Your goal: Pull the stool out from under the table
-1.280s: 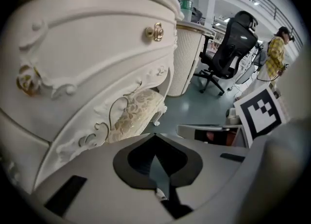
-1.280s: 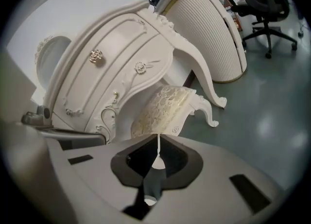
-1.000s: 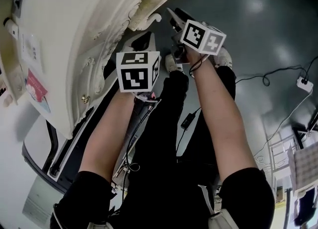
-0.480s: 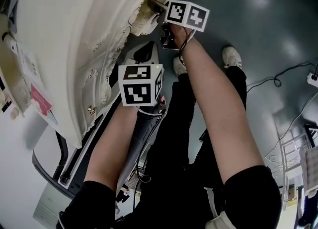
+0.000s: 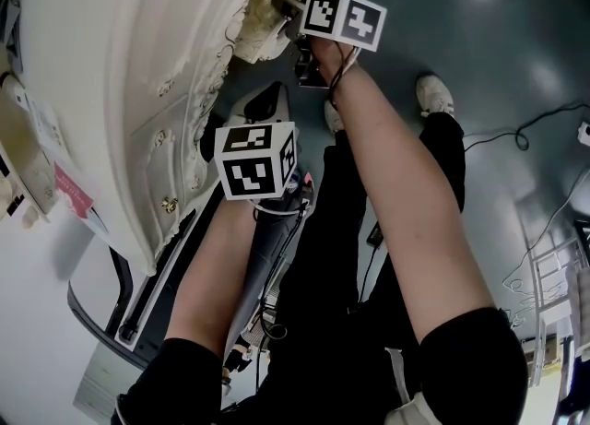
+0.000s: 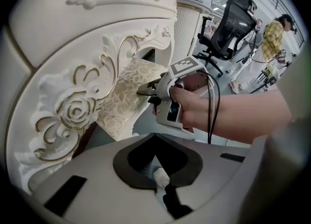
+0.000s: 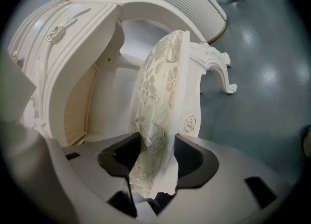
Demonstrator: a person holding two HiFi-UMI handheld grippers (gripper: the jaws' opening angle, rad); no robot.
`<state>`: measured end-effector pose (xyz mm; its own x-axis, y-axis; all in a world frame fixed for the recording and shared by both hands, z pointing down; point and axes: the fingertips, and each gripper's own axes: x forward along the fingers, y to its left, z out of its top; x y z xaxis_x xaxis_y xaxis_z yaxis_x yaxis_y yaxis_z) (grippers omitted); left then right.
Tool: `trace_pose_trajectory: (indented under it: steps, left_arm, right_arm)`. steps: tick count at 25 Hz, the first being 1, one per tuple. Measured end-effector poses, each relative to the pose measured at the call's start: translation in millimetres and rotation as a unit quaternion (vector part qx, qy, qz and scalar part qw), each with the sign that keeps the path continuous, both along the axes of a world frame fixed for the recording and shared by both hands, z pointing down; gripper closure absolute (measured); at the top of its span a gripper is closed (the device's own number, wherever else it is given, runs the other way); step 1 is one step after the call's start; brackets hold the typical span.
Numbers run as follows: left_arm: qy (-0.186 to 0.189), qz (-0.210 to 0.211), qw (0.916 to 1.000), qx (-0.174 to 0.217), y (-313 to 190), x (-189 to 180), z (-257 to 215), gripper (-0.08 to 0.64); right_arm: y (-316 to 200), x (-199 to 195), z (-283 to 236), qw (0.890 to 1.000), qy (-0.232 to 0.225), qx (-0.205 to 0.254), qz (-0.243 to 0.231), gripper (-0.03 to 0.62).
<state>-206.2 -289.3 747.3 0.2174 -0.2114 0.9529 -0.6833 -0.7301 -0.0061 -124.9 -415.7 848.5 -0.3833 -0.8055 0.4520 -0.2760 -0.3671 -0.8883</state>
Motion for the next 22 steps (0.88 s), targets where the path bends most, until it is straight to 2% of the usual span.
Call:
trace_pose_trajectory:
  steps: [7, 13, 22]
  left_arm:
    - [0.013, -0.011, 0.9999, -0.003, 5.7, 10.6, 3.3, 0.563]
    - [0.029, 0.001, 0.9994, -0.018, 29.7, 46.0, 5.5, 0.563]
    - [0.042, 0.034, 0.9981, -0.028, 61.5, 102.8, 4.8, 0.563]
  right_arm:
    - [40.6, 21.4, -1.0, 1.0, 0.011, 0.004, -0.01, 0.368]
    - [92.9, 54.6, 0.9, 0.999, 0.02, 0.009, -0.026, 0.373]
    - [187.1, 100.9, 3.6, 0.998, 0.028, -0.016, -0.047, 0.373]
